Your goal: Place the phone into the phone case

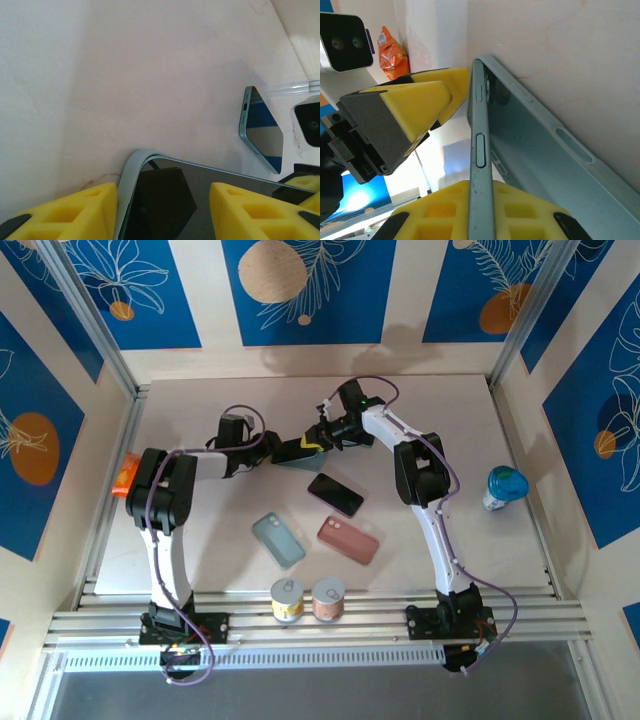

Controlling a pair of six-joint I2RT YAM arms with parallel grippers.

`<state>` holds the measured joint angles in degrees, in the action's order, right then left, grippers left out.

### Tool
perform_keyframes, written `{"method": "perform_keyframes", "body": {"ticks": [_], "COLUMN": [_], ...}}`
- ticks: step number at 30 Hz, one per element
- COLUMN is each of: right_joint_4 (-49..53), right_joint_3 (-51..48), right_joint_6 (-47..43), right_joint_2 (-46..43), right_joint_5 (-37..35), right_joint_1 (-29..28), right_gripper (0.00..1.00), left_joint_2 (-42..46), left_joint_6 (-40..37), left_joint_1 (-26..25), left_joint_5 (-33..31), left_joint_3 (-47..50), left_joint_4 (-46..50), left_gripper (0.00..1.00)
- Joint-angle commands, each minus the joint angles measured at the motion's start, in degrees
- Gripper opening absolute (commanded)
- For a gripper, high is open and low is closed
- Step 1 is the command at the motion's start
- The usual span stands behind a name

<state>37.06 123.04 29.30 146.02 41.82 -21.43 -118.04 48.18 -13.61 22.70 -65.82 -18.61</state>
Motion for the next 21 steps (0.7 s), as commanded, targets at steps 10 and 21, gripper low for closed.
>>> {"method": "perform_keyframes", "body": {"ticks": [10,21], "right_joint_4": [-0.56,-2.25], "right_joint_3": [-0.32,-2.74], "right_joint_6": [3.04,3.74], "right_joint_2": [1.4,0.23], "right_joint_5": [-2.89,-2.55], "right_joint_1": [-1.95,-2.2], "right_gripper": [0.0,0.0], "left_joint_2": [3.54,6.22], "left_joint_6": [2.88,4.7], "left_joint_1": [-0.98,-1.07], "left_joint_5": [2.79,3.23], "left_joint_3": [9.2,14.05], "left_joint_4": [-0.19,-3.19], "left_gripper": [0.52,0.52]}}
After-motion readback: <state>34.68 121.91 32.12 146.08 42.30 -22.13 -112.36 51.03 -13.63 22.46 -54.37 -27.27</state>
